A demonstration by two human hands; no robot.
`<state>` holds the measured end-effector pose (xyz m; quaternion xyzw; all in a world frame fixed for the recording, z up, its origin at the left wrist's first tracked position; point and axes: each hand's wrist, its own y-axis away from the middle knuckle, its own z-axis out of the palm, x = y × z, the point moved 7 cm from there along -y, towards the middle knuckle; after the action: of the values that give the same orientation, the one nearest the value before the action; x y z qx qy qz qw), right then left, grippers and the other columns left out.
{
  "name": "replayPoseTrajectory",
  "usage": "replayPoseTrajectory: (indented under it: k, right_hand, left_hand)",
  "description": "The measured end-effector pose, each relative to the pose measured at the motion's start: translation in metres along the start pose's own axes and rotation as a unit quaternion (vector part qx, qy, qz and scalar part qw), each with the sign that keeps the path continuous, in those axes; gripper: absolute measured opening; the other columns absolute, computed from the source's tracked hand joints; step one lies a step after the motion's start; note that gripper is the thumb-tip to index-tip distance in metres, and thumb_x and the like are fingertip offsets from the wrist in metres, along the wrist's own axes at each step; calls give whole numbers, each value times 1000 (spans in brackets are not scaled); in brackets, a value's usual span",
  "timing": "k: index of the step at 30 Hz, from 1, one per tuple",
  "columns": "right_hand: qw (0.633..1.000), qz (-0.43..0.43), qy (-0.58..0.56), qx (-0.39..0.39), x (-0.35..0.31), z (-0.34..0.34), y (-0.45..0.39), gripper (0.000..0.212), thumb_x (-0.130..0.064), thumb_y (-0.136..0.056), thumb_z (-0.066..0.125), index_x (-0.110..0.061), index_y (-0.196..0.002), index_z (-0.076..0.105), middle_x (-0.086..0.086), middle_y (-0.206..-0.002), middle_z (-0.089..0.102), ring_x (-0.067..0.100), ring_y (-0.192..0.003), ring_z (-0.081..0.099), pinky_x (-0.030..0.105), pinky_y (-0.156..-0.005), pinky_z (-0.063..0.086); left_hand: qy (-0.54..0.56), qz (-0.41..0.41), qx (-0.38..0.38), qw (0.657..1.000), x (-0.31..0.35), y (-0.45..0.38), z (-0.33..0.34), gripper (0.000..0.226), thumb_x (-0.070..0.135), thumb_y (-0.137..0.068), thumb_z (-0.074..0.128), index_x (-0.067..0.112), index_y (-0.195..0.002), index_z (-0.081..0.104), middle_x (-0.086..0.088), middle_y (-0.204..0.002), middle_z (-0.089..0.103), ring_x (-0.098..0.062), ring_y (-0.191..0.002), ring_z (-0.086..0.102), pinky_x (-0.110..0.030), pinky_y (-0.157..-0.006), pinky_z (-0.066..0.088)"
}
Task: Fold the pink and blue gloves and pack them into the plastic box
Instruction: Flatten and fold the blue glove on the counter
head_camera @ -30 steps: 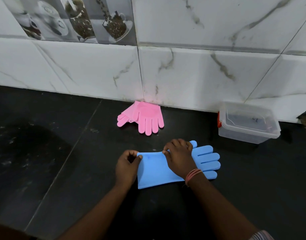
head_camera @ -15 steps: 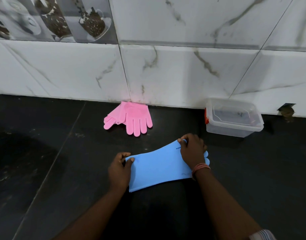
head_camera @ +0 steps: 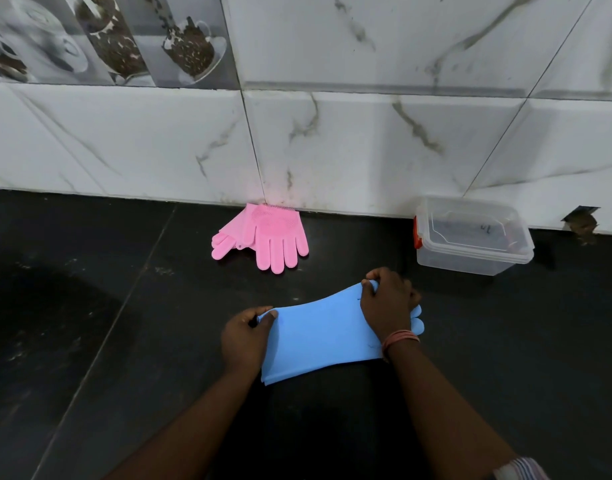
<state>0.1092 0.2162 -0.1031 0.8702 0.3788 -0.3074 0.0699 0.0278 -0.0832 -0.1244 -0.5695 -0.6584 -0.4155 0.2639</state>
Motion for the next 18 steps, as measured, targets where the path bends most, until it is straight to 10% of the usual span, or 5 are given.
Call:
replayPoseTrajectory:
  k: [3, 10, 18]
  right_hand:
    - [995, -40, 85, 39, -9, -6, 6, 18, -32, -91, 64, -23, -106, 66, 1, -107, 65, 25, -107, 57, 44, -101, 33]
    - [981, -195, -5, 22, -57, -1, 52, 14, -24, -94, 58, -24, -107, 63, -3, -111, 62, 19, -108, 53, 37, -97, 40]
    - [968, -201, -115, -92, -67, 45, 105, 15, -19, -96, 57, -18, -109, 65, -2, -115, 62, 13, -114, 50, 32, -104, 43]
  left_hand:
    - [-67, 71, 34, 995, 5, 6, -4, 42, 33, -98, 66, 20, -58, 66, 3, -67, 57, -18, -74, 57, -32, -67, 38]
    - [-162, 66, 25, 984, 15, 0, -12, 21, 43, -94, 68, 33, -107, 81, 2, -117, 67, -20, -102, 67, -35, -84, 51]
    - [-205, 74, 29, 975, 19, -3, -19, 20, 51, -85, 72, 32, -79, 69, 7, -101, 61, -12, -78, 61, -34, -67, 52]
